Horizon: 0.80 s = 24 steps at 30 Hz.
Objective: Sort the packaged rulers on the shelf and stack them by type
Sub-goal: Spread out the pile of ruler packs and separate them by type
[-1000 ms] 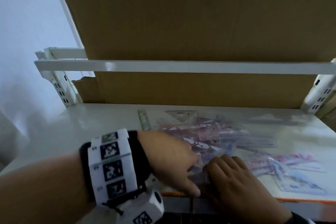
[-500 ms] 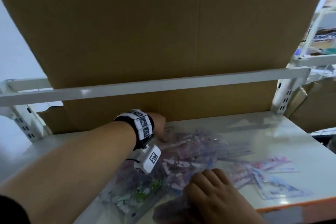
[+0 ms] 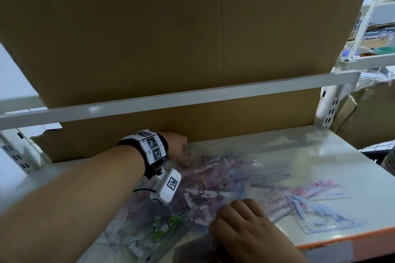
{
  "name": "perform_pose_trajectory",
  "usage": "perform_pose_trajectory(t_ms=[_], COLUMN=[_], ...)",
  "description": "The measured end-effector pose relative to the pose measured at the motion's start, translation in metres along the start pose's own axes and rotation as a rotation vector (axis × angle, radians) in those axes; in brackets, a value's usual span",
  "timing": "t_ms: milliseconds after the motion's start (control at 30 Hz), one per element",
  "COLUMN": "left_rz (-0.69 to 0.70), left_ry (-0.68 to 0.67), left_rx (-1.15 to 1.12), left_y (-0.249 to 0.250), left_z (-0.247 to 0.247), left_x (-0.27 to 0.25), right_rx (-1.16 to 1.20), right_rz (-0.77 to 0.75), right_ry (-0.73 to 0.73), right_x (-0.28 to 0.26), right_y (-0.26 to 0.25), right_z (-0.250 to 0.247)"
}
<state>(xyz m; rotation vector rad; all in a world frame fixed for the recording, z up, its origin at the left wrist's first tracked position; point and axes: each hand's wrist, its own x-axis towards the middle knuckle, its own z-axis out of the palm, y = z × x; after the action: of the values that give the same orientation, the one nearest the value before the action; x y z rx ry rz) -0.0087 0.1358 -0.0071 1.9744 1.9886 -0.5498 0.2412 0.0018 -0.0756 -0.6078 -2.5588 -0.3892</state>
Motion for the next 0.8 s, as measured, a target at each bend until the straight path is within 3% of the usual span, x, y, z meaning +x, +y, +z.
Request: perform_pose_trajectory(t_ms=[200, 400, 600, 800], left_rz=[0.080, 0.089, 0.252, 0.257], left_ry=[0.178, 0.464, 0.430, 0.429], left_rx=[-0.114, -0.361, -0.813, -0.761], left_y=[-0.006, -0.019, -0.014, 0.002], left_z=[-0.013, -0.024, 0.003, 0.063], left_x=[-0.027, -0.085, -0.159, -0.194], right_rx=[0.090, 0.268, 0.481, 0.556], right_rz=[0.008, 0.067, 0.153, 0.183], right_ry=[-0.076, -0.125, -0.203, -0.214], right_x=[-0.001, 0.002, 0.002, -0.002], right_y=[-0.001, 0.001, 0.007, 0.009], right_z=[-0.005, -0.012, -0.016, -0.016])
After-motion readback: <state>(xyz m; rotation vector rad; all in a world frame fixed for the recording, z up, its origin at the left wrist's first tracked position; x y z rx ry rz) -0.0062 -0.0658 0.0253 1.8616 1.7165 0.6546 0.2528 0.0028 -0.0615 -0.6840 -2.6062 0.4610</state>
